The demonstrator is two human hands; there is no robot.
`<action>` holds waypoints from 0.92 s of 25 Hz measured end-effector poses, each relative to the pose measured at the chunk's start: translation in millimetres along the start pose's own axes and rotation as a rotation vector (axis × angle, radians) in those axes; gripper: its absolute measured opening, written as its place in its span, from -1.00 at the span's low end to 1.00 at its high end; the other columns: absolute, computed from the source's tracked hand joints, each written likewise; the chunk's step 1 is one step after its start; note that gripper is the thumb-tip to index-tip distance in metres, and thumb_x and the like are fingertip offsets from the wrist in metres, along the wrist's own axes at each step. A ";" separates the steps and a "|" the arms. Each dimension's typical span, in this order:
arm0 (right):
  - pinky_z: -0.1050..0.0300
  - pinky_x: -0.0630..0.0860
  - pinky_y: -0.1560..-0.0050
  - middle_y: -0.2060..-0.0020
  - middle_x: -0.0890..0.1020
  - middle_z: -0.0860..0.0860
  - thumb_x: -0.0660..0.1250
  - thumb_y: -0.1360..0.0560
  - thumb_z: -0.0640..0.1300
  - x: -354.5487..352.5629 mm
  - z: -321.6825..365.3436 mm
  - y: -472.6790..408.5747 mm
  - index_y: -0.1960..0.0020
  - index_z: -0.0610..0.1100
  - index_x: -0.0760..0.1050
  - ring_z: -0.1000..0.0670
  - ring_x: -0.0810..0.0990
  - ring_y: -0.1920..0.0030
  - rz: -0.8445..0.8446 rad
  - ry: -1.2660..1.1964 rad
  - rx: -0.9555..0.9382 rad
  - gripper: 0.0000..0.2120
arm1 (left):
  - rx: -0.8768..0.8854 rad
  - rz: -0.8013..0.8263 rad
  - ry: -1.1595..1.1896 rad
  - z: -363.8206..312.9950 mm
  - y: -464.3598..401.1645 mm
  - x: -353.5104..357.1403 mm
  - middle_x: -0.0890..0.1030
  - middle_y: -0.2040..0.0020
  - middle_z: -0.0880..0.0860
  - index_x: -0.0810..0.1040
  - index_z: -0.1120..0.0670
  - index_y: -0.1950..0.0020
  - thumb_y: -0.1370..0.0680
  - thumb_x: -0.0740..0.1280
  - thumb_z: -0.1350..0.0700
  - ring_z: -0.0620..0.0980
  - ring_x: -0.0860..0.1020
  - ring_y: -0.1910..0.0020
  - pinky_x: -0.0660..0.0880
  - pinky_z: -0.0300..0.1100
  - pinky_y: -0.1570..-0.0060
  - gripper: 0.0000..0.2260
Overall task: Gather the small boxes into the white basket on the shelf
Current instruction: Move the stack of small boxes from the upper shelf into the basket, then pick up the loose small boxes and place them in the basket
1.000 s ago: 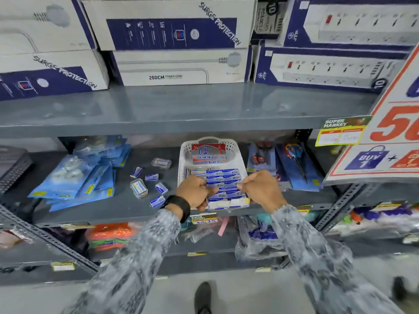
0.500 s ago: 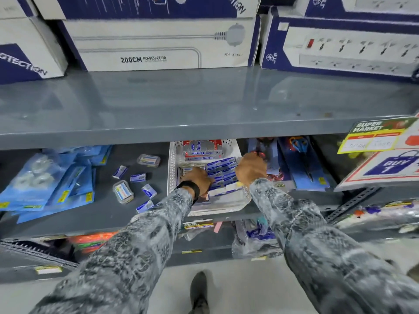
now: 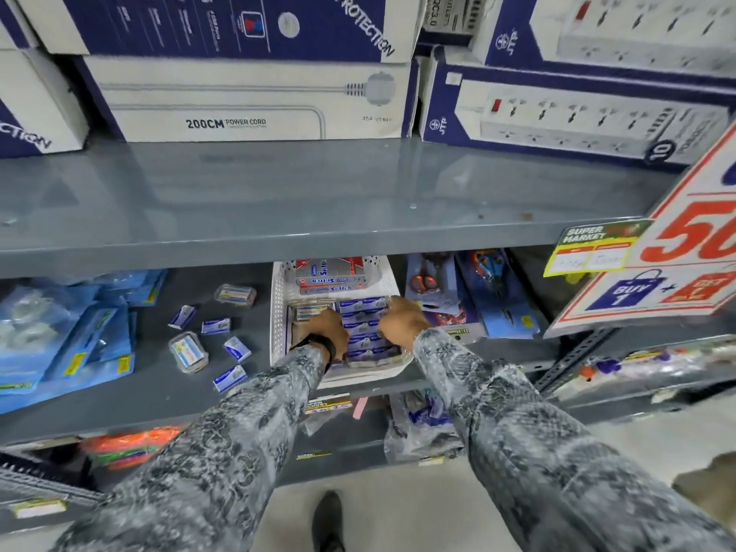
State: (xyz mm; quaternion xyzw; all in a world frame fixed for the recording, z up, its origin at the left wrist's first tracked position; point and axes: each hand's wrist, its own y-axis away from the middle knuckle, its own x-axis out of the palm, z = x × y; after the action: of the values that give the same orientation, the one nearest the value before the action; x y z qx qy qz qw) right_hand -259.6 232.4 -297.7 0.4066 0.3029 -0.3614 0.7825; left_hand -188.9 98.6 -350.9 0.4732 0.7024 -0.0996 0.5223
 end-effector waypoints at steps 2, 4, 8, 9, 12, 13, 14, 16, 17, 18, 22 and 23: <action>-0.16 0.65 -0.10 -0.20 0.63 -0.17 0.25 -0.41 -0.27 2.3 -4.1 13.2 -0.31 -0.16 0.46 -0.23 0.66 -0.12 -0.055 -0.007 -0.091 -0.54 | 0.057 -0.102 0.153 12.2 22.5 -10.9 0.71 -0.09 0.14 0.66 0.14 -0.13 -0.58 0.27 0.09 0.18 0.65 -0.05 0.57 -0.06 -0.07 -0.76; -0.12 0.63 -0.10 -0.18 0.67 -0.13 0.24 -0.42 -0.27 7.0 -1.6 32.1 -0.32 -0.10 0.45 -0.23 0.66 -0.12 -0.128 0.043 -0.219 -0.53 | 0.103 -0.276 0.278 46.1 54.6 -30.5 0.73 -0.06 0.08 0.66 0.06 -0.20 -0.59 0.27 0.07 0.14 0.65 0.00 0.55 -0.10 -0.01 -0.75; -0.02 0.49 -0.32 -0.29 0.63 -0.10 0.26 -0.48 -0.31 29.0 23.0 73.3 -0.38 -0.08 0.50 -0.17 0.59 -0.29 -0.200 0.065 -0.431 -0.52 | 0.112 -0.599 0.092 164.9 89.0 -54.2 0.64 -0.26 0.21 0.47 0.09 -0.46 -0.61 0.21 0.03 0.22 0.60 -0.23 0.55 0.05 -0.14 -0.58; 0.01 0.47 -0.31 -0.29 0.64 -0.08 0.26 -0.49 -0.29 40.1 33.6 78.9 -0.36 -0.07 0.53 -0.15 0.59 -0.28 -0.200 0.088 -0.487 -0.54 | 0.068 -0.582 0.050 195.7 89.9 -55.8 0.56 -0.37 0.22 0.43 0.13 -0.48 -0.61 0.19 0.05 0.22 0.50 -0.38 0.49 0.08 -0.27 -0.56; 0.01 0.46 -0.31 -0.26 0.66 -0.07 0.23 -0.53 -0.21 78.4 73.9 82.7 -0.32 -0.05 0.57 -0.15 0.60 -0.26 -0.185 0.154 -0.608 -0.61 | -0.072 -0.507 -0.037 255.4 84.8 -54.8 0.33 -0.55 0.26 0.31 0.24 -0.53 -0.64 0.07 0.05 0.25 0.18 -0.59 0.18 0.10 -0.54 -0.51; 0.01 0.46 -0.30 -0.26 0.65 -0.07 0.24 -0.53 -0.21 94.4 89.6 77.3 -0.31 -0.05 0.59 -0.15 0.59 -0.26 -0.172 0.171 -0.653 -0.62 | -0.106 -0.495 -0.048 270.0 78.4 -51.5 0.29 -0.56 0.27 0.29 0.26 -0.54 -0.62 0.02 0.02 0.26 0.15 -0.60 0.11 0.12 -0.56 -0.46; 0.01 0.46 -0.26 -0.25 0.66 -0.08 0.26 -0.53 -0.21 114.0 108.0 71.4 -0.30 -0.04 0.60 -0.16 0.60 -0.25 -0.151 0.201 -0.700 -0.63 | -0.132 -0.473 -0.069 286.4 70.4 -45.1 0.26 -0.57 0.28 0.27 0.27 -0.54 -0.60 -0.01 -0.01 0.26 0.13 -0.60 0.07 0.14 -0.56 -0.43; 0.01 0.48 -0.18 -0.21 0.67 -0.09 0.29 -0.52 -0.21 146.2 138.8 59.2 -0.26 -0.05 0.62 -0.18 0.61 -0.20 -0.105 0.246 -0.759 -0.66 | -0.153 -0.432 -0.154 304.4 59.1 -33.3 0.23 -0.59 0.27 0.25 0.27 -0.55 -0.61 -0.05 -0.08 0.24 0.11 -0.61 0.03 0.16 -0.56 -0.39; 0.00 0.49 -0.16 -0.20 0.67 -0.11 0.30 -0.52 -0.21 163.6 152.3 50.2 -0.22 -0.07 0.63 -0.20 0.62 -0.19 -0.080 0.261 -0.773 -0.69 | -0.148 -0.440 -0.188 312.9 53.3 -25.1 0.24 -0.58 0.27 0.27 0.27 -0.54 -0.60 -0.09 -0.12 0.23 0.12 -0.61 0.03 0.17 -0.55 -0.35; -0.01 0.50 -0.12 -0.17 0.68 -0.13 0.30 -0.50 -0.21 179.3 165.8 42.4 -0.18 -0.09 0.64 -0.22 0.62 -0.16 -0.064 0.277 -0.776 -0.71 | -0.141 -0.461 -0.211 320.6 49.2 -18.3 0.27 -0.57 0.26 0.29 0.28 -0.53 -0.58 -0.13 -0.14 0.22 0.15 -0.60 0.04 0.17 -0.55 -0.31; -0.01 0.54 -0.08 -0.09 0.70 -0.17 0.33 -0.48 -0.08 221.3 199.7 15.9 -0.12 -0.10 0.65 -0.25 0.64 -0.12 -0.072 0.288 -0.718 -0.74 | -0.101 -0.516 -0.259 330.7 44.0 -6.2 0.27 -0.57 0.25 0.29 0.26 -0.53 -0.59 -0.14 -0.15 0.19 0.18 -0.60 0.04 0.14 -0.56 -0.31; -0.02 0.54 -0.09 -0.09 0.70 -0.18 0.37 -0.47 0.01 229.8 205.4 11.1 -0.12 -0.11 0.64 -0.26 0.64 -0.13 -0.073 0.283 -0.704 -0.71 | -0.097 -0.517 -0.258 330.6 44.2 -7.0 0.25 -0.58 0.24 0.28 0.26 -0.54 -0.59 -0.15 -0.15 0.18 0.16 -0.60 0.02 0.13 -0.57 -0.31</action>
State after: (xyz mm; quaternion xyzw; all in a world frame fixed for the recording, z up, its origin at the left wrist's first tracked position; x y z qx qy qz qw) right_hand -85.9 -12.0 -369.8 0.1477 0.5279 -0.2030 0.8113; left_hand 56.6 -91.4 -473.1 0.2365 0.7313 -0.2553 0.5867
